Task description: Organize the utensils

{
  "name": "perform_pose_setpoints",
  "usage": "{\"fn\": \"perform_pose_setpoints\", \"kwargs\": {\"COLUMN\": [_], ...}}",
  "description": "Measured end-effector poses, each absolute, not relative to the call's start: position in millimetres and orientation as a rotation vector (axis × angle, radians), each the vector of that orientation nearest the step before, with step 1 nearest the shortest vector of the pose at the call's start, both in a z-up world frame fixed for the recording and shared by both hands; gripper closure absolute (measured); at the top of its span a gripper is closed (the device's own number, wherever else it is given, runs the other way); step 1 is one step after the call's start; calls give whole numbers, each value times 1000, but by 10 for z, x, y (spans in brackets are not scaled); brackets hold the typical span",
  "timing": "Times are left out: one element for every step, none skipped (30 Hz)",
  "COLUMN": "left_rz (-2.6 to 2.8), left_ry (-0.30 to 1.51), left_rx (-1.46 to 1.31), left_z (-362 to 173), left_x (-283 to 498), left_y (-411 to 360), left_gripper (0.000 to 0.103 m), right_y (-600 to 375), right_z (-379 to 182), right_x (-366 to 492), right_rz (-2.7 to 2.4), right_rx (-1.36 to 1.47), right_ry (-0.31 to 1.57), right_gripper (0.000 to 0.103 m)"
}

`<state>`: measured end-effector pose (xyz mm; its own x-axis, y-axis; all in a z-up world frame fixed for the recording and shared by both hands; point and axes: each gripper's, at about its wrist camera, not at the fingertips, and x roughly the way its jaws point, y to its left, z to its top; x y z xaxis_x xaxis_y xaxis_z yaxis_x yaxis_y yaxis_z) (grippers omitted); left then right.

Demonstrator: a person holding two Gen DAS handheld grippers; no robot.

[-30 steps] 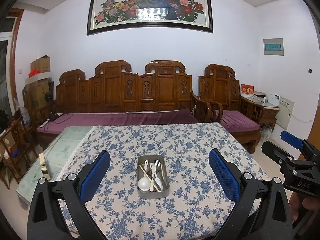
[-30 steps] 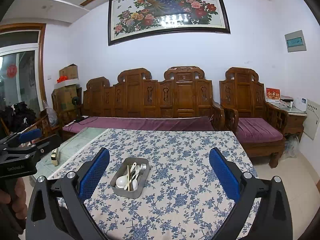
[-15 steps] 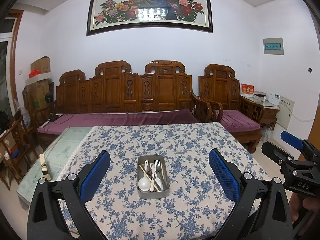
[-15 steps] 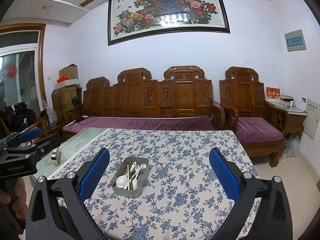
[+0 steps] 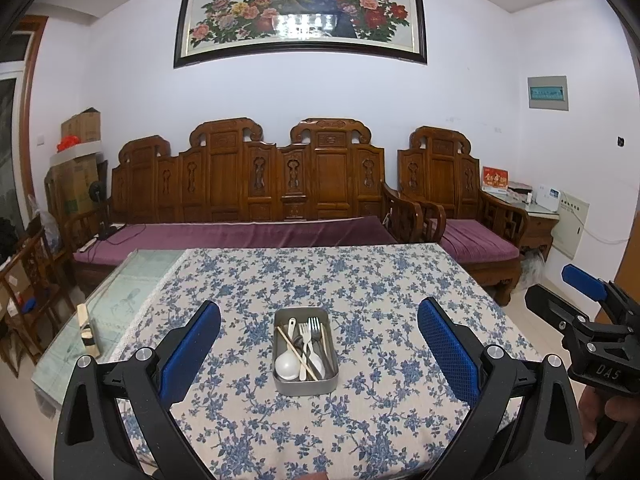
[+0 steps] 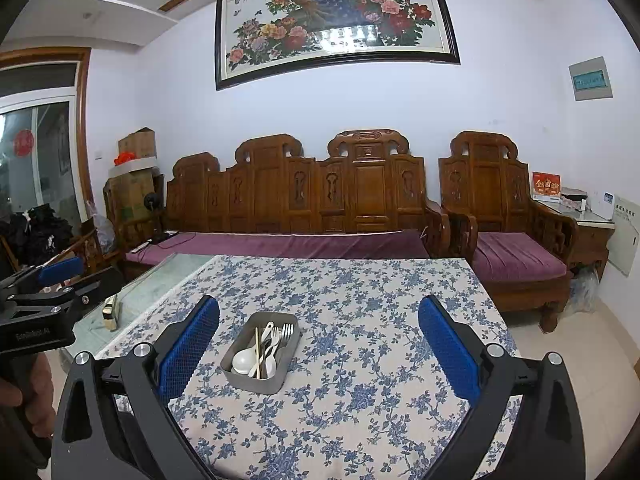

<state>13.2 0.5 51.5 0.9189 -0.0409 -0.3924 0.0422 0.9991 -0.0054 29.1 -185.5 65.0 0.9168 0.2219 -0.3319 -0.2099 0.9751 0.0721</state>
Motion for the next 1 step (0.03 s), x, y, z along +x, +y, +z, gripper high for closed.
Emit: {"fn": "perform_pose_setpoints", "kwargs": {"left_rz": [-43], "left_ry": [403], "left_rx": [4], "left_z": [510], "left_x": [126], "left_y": [3], "left_gripper": [8], "right_y": [-1853], "right_z": [649], "right_x": [289], "right_rz": [223], "right_rx": [36], "right_ry": [346], "right_gripper": [3]}}
